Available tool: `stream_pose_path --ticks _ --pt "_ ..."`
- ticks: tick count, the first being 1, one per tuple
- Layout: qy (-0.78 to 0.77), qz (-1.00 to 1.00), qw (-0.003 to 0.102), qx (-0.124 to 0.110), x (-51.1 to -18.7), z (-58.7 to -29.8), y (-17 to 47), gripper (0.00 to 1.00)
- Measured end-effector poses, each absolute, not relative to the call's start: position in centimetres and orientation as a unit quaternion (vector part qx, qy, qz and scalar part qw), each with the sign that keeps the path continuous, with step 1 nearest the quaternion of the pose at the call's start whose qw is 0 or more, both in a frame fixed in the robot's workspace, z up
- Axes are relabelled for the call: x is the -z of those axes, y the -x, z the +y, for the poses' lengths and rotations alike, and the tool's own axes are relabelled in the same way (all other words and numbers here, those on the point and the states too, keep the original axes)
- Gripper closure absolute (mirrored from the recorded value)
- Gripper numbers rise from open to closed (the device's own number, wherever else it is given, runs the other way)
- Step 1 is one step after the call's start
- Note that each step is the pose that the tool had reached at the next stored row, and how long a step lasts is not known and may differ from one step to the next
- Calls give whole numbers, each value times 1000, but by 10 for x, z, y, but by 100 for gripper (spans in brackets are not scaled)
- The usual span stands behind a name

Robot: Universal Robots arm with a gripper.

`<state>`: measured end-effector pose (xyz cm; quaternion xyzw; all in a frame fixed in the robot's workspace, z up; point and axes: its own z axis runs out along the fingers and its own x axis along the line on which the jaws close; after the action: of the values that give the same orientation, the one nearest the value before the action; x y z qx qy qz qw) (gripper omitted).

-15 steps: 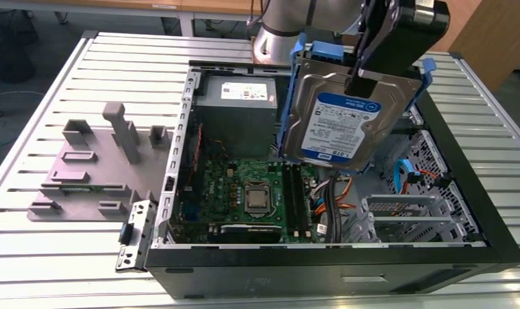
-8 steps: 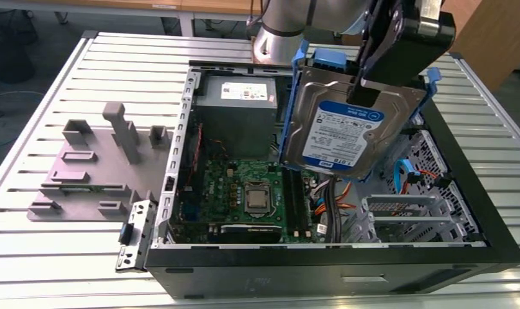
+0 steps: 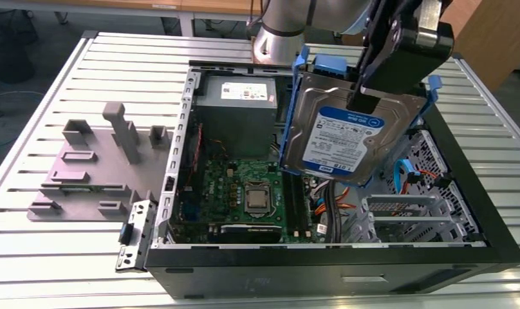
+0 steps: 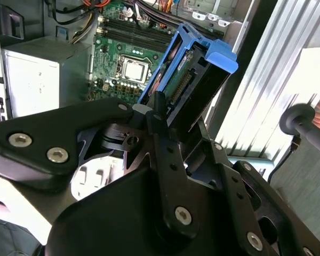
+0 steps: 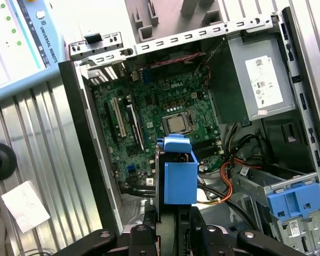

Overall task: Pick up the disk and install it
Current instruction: 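Pick up the disk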

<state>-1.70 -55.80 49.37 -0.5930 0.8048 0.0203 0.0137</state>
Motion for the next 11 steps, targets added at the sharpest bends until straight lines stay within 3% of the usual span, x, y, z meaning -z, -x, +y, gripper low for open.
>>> stream_pose_path --ticks 11 --pt "586 810 14 -20 -486 -560 17 65"
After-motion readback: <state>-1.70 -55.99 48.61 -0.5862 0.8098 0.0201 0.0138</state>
